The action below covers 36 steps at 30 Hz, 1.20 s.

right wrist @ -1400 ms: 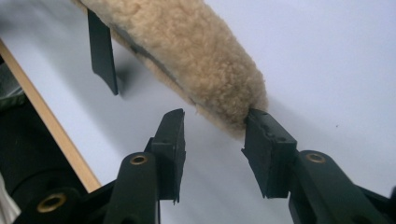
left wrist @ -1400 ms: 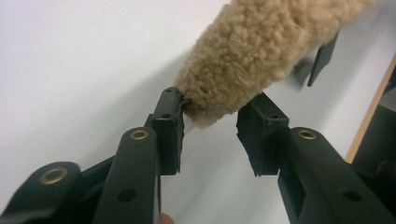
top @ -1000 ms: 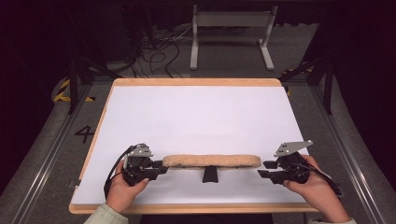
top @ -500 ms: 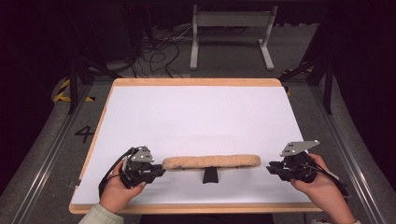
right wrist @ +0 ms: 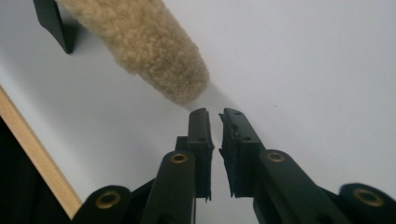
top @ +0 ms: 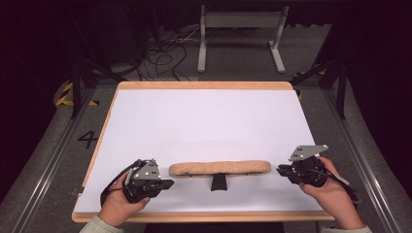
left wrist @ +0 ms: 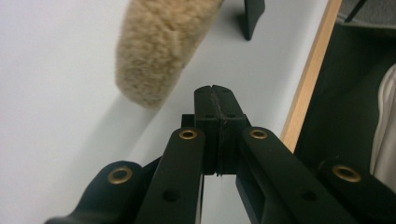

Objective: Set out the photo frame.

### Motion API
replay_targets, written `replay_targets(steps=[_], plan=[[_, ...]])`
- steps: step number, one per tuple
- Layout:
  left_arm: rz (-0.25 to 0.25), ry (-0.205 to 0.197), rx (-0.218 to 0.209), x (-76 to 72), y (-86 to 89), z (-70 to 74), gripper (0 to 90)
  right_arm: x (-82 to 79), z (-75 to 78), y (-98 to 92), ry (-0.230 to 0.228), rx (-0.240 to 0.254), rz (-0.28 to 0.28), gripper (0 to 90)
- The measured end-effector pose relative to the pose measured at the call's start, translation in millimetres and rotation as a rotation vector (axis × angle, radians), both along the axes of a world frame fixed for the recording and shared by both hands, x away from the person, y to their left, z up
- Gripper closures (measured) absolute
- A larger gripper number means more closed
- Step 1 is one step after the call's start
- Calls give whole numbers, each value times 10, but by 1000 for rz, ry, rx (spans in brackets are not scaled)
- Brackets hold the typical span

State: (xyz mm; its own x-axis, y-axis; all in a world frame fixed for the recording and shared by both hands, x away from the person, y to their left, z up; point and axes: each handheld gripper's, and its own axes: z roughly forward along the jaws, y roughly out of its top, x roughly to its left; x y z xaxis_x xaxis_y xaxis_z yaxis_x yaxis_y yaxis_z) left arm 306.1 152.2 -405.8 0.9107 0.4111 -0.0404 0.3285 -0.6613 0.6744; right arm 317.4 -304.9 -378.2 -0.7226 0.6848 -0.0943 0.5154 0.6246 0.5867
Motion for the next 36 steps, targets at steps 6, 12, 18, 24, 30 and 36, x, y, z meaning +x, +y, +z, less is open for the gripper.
replay_targets(steps=[6,12,18,24,30,36], plan=[[-51,-17,73,6,-170,-102,900,52,-75,18,-20,-2,-10,900],[-58,-29,114,27,-274,-189,900,89,-122,24,-58,-4,-36,900],[-22,-72,158,104,-334,-271,900,102,-145,75,-89,-2,-20,900],[51,-81,130,204,-276,-276,900,91,-158,93,-84,13,-12,900],[79,-85,121,351,-289,-279,899,86,-182,135,-69,11,5,900],[104,-64,82,488,-262,-280,899,84,-192,185,-67,-7,14,900]])
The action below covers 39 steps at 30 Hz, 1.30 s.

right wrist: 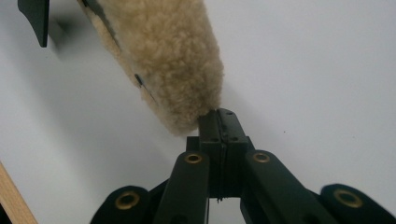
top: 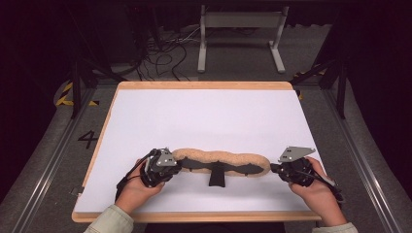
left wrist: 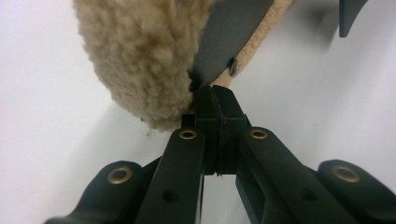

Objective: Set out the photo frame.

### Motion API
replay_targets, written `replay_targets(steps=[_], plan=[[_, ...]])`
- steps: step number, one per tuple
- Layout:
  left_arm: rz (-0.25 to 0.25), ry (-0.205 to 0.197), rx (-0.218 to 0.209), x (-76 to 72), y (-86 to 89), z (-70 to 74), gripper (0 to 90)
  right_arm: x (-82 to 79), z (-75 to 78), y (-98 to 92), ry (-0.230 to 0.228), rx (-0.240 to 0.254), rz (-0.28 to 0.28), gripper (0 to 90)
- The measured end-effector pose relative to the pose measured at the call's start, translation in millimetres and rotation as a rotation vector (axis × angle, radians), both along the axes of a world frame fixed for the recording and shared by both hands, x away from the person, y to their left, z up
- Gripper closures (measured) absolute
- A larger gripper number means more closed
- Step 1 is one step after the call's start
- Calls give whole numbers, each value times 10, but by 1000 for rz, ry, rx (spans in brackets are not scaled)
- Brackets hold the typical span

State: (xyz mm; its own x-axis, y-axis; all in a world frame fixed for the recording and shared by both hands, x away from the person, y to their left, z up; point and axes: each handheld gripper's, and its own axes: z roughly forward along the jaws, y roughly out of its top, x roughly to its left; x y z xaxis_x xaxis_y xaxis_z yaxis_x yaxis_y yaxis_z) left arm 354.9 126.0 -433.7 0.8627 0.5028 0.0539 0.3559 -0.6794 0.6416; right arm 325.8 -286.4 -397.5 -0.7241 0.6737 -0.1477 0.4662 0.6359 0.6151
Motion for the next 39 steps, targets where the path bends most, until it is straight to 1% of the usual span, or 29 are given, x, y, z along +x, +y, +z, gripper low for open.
replay_targets(steps=[5,6,9,10,13,15,18,20,22,24,25,26,27,28,30,31,32,34,35,37,38,39], plan=[[-8,8,17,-1,-21,-14,900,-11,3,6,2,-8,13,900],[-11,4,21,6,-26,-17,900,-21,6,9,3,-10,20,900],[1,5,27,22,-26,-25,900,-58,17,23,16,-16,41,900],[10,3,21,33,-24,-28,900,-66,16,28,16,-16,42,900],[30,10,14,86,-3,-34,900,-103,18,47,21,-18,67,900],[65,13,11,136,-5,-47,899,-137,17,72,28,-23,82,900],[95,-2,35,214,-49,-36,895,-178,10,122,38,-32,97,900],[125,-7,41,284,-83,-34,892,-186,2,156,43,-38,109,900],[147,17,27,369,-96,-34,891,-197,-16,214,50,-48,140,900],[187,56,-11,453,-108,-39,891,-211,-34,268,58,-45,165,900],[187,56,-11,453,-108,-39,889,-219,-41,298,61,-40,172,900],[200,68,-23,491,-125,-35,885,-225,-49,339,63,-28,190,900],[216,67,-25,510,-147,-31,885,-225,-49,339,63,-28,190,900],[226,67,-21,532,-166,-25,885,-230,-53,375,65,-28,202,900],[251,78,-32,584,-209,-28,885,-248,-56,444,70,-45,229,900],[260,86,-43,608,-222,-32,885,-260,-52,462,72,-50,240,900],[266,93,-49,630,-231,-34,883,-285,-55,495,79,-44,255,900],[282,111,-74,664,-241,-47,879,-293,-60,507,84,-35,262,900],[287,114,-75,663,-238,-48,873,-302,-67,528,85,-35,271,900],[289,102,-75,619,-225,-25,866,-304,-63,533,78,-48,268,900],[283,101,-81,592,-213,-4,866,-301,-61,522,82,-42,270,900],[277,98,-90,565,-203,12,867,-298,-61,510,78,-38,262,900]])
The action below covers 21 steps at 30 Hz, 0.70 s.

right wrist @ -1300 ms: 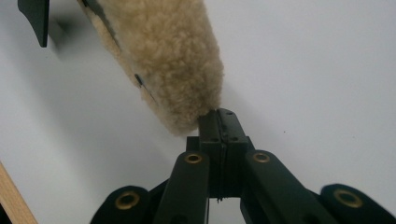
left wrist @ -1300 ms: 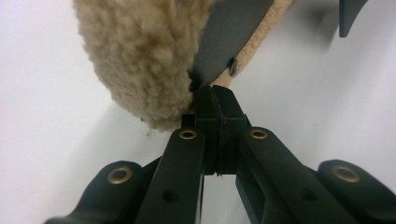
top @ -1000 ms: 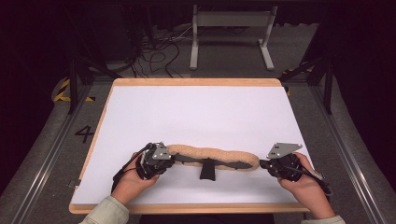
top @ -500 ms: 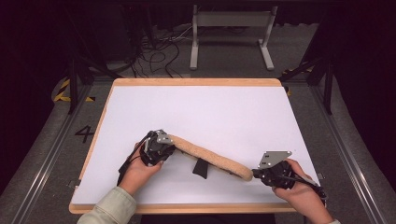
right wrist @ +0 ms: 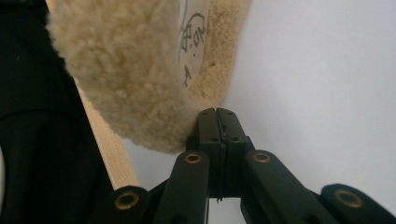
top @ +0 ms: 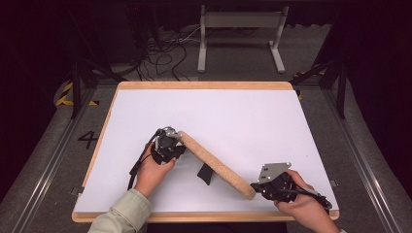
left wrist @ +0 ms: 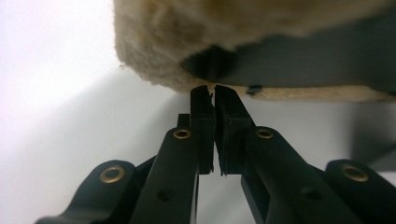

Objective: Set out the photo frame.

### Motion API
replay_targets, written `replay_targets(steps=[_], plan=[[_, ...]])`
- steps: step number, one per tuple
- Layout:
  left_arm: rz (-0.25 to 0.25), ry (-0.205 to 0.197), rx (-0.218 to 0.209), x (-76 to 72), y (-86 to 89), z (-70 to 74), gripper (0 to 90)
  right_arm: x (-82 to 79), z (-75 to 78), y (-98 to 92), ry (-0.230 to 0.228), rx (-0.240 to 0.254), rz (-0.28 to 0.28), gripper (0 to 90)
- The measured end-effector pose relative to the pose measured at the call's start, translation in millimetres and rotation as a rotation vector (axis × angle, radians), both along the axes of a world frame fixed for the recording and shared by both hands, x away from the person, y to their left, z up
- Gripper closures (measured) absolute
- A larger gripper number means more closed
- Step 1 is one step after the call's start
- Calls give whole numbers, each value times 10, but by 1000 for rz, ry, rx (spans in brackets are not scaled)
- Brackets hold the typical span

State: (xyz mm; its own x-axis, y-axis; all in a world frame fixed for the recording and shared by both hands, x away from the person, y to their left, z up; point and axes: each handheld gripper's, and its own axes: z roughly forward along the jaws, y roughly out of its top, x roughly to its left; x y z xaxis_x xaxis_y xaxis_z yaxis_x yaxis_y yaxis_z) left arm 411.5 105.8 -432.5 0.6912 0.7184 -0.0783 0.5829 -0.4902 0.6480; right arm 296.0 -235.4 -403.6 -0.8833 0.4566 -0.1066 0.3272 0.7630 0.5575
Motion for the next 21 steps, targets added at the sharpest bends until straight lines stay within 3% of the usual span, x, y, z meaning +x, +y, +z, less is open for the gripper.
replay_targets(steps=[3,7,12,21], plan=[[-37,-12,-14,-151,30,59,867,15,20,-62,-2,-6,-14,900],[-97,-22,10,-349,49,95,863,-17,93,-175,13,-2,-16,900],[-103,-8,-22,-381,88,106,863,-136,163,-227,40,-25,54,900],[-128,-11,-5,-404,38,94,858,-223,114,-122,75,-1,143,900]])
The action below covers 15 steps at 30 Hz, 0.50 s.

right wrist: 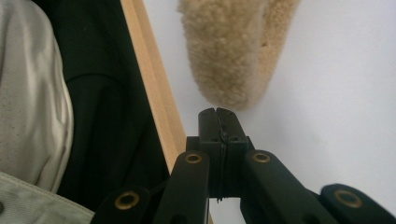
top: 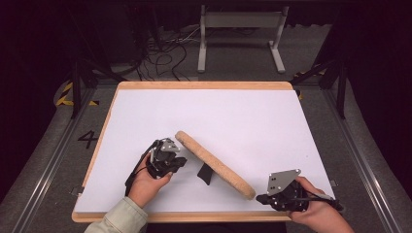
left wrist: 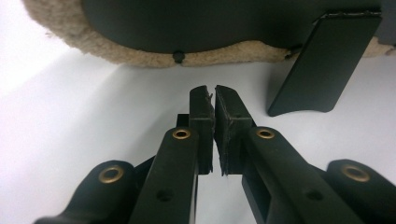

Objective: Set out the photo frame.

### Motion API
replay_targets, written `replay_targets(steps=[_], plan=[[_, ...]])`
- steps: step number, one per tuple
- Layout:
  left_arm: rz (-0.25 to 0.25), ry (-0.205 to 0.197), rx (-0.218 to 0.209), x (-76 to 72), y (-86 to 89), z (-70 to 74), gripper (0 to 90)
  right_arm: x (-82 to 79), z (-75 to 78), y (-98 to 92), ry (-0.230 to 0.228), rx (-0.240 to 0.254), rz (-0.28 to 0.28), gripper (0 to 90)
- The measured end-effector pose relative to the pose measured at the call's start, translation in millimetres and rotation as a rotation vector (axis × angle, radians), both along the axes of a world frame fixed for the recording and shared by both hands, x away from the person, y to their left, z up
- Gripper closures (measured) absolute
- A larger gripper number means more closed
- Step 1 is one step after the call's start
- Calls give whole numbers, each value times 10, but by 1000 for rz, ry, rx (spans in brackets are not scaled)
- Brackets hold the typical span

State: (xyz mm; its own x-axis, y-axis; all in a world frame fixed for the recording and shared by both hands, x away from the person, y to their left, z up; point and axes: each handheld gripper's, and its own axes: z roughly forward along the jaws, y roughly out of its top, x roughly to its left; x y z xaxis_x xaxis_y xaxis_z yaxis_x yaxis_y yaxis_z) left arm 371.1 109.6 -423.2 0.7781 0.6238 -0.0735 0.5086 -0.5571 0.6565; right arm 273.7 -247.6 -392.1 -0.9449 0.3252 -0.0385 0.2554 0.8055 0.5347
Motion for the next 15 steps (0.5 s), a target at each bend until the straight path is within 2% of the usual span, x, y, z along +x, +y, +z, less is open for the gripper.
replay_targets(steps=[7,12,15], plan=[[-13,-1,5,-16,-8,0,856,28,-55,92,-3,0,14,900],[-6,19,-10,-28,-8,-7,842,71,-74,112,-11,5,-9,900],[-13,8,-1,-31,-15,-8,841,110,-88,141,-9,19,-9,900]])
